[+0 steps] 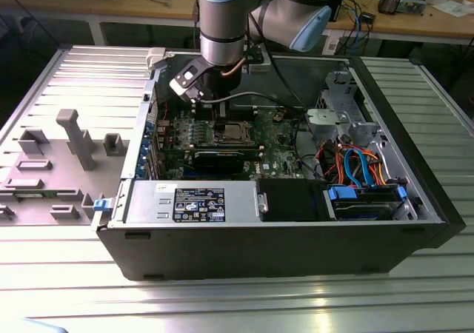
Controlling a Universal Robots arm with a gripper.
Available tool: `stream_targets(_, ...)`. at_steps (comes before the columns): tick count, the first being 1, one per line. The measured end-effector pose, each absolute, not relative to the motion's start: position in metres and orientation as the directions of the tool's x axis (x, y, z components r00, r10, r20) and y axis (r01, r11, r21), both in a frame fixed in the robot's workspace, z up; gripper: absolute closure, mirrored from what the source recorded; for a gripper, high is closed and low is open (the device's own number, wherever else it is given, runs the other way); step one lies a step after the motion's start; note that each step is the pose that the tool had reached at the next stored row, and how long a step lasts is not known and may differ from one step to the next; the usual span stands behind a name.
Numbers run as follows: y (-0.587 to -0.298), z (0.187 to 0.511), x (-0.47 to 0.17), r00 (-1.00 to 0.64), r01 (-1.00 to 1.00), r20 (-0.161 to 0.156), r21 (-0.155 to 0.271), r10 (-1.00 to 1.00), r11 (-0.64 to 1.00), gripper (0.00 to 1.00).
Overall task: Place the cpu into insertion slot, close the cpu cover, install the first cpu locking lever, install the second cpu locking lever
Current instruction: 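Close the cpu cover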
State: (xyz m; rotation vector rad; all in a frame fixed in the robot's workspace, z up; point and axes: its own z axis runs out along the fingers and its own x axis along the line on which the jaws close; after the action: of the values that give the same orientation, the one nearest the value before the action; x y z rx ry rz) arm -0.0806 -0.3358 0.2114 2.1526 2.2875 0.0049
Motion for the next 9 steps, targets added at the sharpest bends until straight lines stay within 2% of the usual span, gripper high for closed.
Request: stream_targets(9,-0.3358,0.2102,-0.082,-0.061,0.998,0.002,0.003,0.998,0.061,0.89)
